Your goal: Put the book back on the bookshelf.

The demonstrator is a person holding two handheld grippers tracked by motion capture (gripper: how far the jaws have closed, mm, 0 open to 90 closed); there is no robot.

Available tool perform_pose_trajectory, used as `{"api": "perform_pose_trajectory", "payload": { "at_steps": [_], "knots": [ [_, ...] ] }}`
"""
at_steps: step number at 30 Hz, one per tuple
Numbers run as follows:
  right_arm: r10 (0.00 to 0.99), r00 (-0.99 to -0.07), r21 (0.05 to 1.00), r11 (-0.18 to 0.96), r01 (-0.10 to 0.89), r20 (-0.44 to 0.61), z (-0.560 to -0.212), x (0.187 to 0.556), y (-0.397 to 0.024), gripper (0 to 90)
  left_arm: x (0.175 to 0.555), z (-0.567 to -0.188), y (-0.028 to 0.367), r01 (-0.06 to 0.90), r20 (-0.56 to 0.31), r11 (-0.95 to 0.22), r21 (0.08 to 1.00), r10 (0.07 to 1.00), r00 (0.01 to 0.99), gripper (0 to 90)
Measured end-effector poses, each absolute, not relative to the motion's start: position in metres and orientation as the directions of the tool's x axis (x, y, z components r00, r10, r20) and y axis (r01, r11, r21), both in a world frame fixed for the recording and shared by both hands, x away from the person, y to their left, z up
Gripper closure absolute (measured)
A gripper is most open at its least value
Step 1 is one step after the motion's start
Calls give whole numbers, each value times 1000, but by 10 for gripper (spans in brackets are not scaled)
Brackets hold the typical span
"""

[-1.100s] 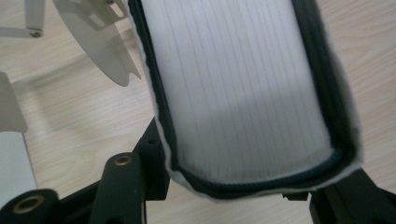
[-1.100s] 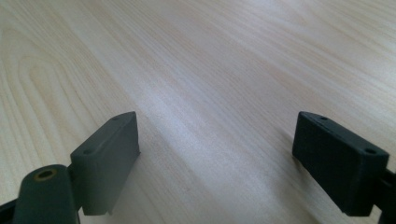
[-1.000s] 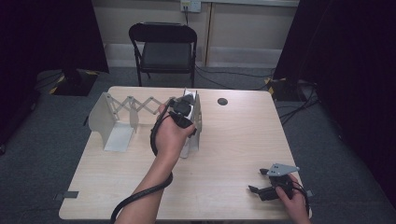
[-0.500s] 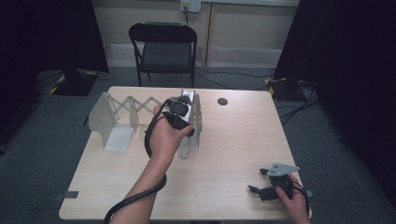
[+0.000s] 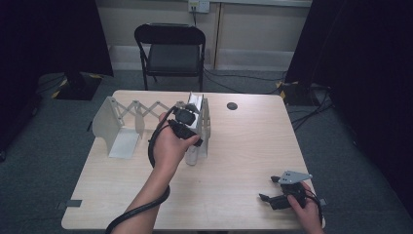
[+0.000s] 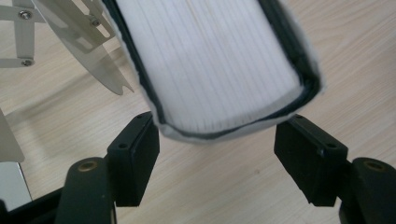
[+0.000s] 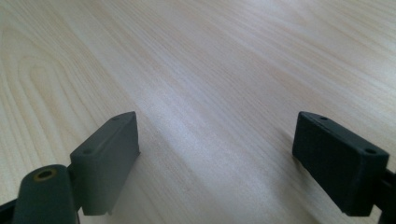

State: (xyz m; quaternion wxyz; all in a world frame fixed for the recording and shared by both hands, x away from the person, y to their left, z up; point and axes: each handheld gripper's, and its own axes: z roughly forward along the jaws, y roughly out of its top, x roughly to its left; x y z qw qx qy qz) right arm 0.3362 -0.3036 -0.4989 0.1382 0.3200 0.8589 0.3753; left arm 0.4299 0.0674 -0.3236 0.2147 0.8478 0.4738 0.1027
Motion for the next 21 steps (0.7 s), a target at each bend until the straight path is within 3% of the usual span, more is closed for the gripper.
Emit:
{"api": "perform_pose_trajectory", "payload": {
  "at_steps": [21],
  "knots": [
    [653, -757, 733, 514, 445, 2, -499, 336, -304, 144, 417, -331, 84, 732, -33, -473, 491, 829, 558, 266]
  ]
}}
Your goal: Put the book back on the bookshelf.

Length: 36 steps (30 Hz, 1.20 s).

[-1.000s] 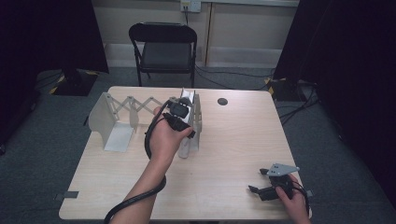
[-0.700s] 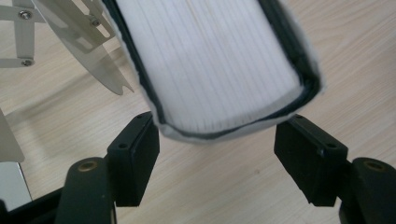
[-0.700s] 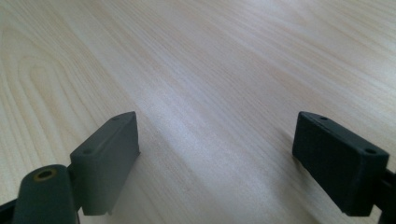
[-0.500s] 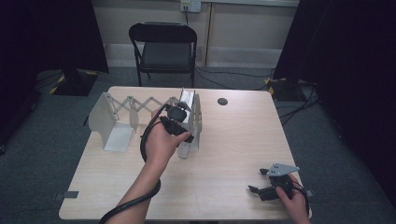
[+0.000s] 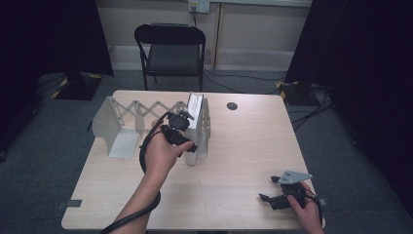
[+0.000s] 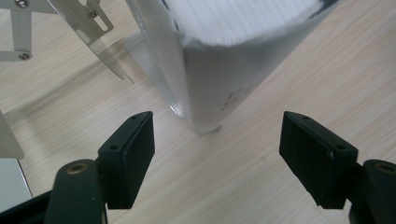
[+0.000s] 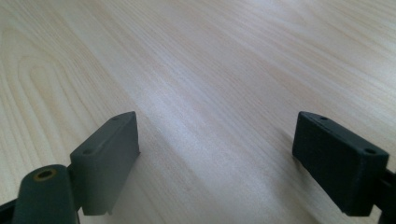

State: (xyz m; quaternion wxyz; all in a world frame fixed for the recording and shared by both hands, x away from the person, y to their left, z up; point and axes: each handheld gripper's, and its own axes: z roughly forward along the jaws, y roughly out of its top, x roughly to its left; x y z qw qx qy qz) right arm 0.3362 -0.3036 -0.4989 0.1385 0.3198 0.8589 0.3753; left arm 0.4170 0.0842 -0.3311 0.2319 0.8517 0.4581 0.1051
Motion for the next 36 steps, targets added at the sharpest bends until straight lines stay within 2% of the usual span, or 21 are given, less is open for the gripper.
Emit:
{"api": "perform_pose_trajectory", "payload": {
  "at_steps": [24, 36],
  "knots": [
    [652, -758, 733, 515, 445, 3, -499, 336, -304, 144, 405, -346, 113, 741, -102, -435, 511, 826, 555, 204],
    [652, -758, 733, 515, 446, 3, -499, 336, -304, 144, 399, -355, 123, 747, -114, -420, 516, 830, 546, 214]
  ]
}}
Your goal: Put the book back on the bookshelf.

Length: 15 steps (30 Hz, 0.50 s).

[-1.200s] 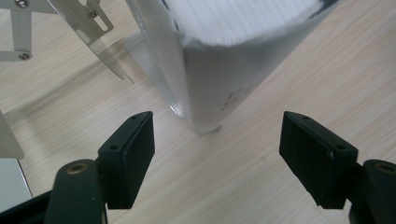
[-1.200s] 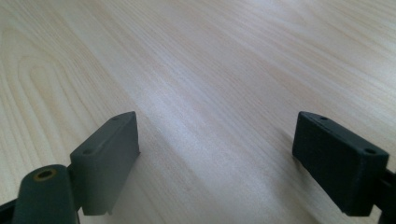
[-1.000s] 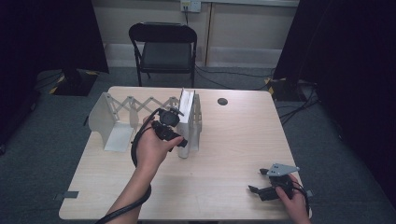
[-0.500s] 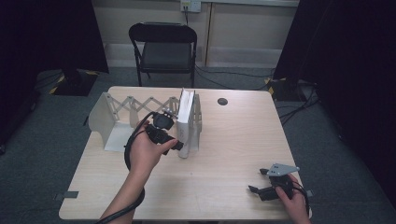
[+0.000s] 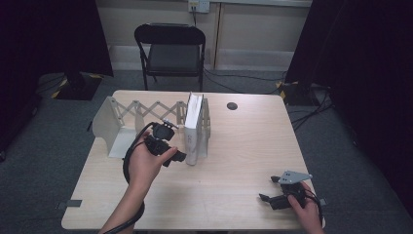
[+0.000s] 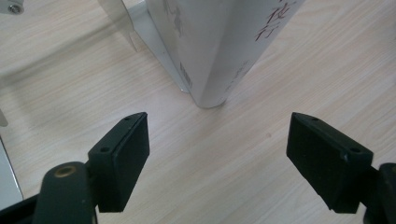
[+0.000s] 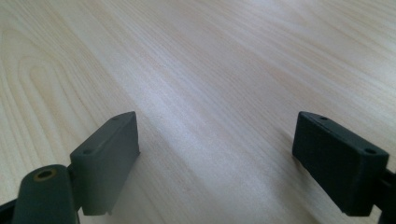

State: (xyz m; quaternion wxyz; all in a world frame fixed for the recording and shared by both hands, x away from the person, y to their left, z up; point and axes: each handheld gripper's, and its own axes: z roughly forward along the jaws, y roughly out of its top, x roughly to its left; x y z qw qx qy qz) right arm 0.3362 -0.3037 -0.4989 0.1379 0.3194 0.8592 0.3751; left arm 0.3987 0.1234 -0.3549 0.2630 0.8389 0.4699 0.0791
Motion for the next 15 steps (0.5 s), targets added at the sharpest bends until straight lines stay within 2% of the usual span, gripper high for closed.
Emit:
{"api": "perform_pose_trajectory", "payload": {
  "at_steps": [15],
  "knots": [
    [653, -758, 733, 514, 446, 3, -499, 336, -304, 144, 393, -373, 134, 752, -132, -415, 512, 827, 546, 215]
  ]
}}
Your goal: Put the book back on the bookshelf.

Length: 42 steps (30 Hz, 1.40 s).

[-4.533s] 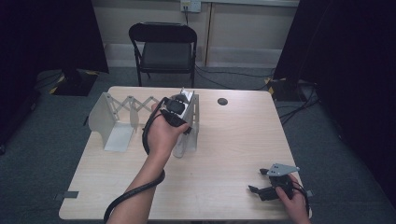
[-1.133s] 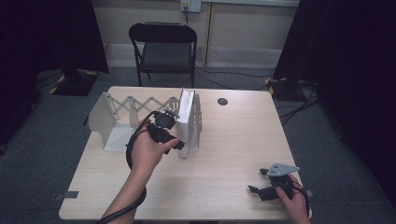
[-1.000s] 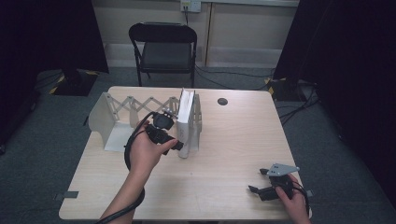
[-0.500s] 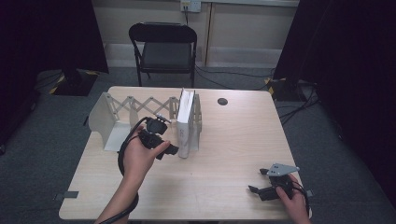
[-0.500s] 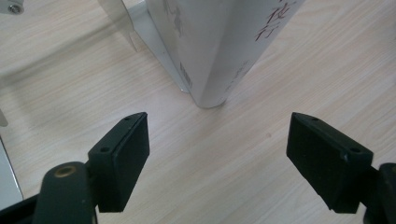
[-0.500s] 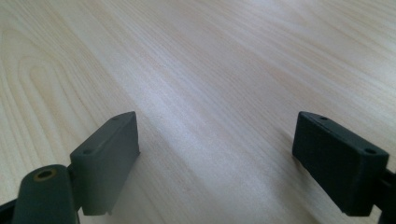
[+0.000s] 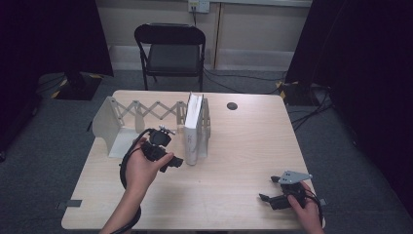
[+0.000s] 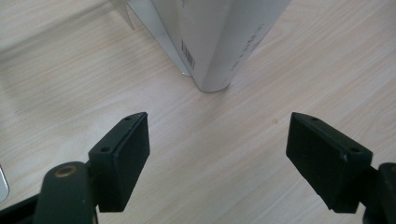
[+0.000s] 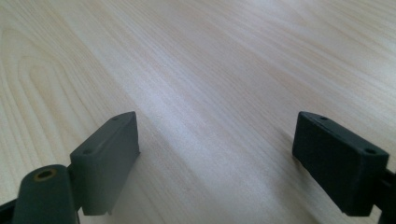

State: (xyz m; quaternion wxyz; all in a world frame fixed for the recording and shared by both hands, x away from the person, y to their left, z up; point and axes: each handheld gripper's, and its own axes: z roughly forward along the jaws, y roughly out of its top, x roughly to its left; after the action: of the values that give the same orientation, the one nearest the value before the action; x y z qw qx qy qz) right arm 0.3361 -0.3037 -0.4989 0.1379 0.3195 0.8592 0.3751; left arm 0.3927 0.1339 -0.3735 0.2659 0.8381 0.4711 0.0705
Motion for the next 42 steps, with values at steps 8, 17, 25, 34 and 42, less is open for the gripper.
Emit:
{"api": "perform_pose_trajectory", "payload": {
  "at_steps": [8, 17, 25, 34, 42],
  "knots": [
    [653, -758, 733, 514, 446, 3, -499, 336, -304, 144, 390, -381, 142, 758, -147, -404, 511, 828, 541, 212],
    [653, -758, 733, 514, 446, 3, -499, 336, -304, 144, 387, -392, 148, 768, -163, -394, 504, 830, 533, 208],
    [652, -758, 733, 514, 446, 3, -499, 336, -304, 144, 385, -402, 151, 774, -170, -398, 492, 828, 534, 210],
    [652, -758, 733, 515, 445, 2, -499, 336, -304, 144, 382, -408, 153, 781, -174, -399, 480, 830, 531, 215],
    [652, -758, 733, 514, 445, 3, -499, 336, -304, 144, 379, -415, 161, 796, -182, -381, 471, 841, 510, 221]
  ]
}}
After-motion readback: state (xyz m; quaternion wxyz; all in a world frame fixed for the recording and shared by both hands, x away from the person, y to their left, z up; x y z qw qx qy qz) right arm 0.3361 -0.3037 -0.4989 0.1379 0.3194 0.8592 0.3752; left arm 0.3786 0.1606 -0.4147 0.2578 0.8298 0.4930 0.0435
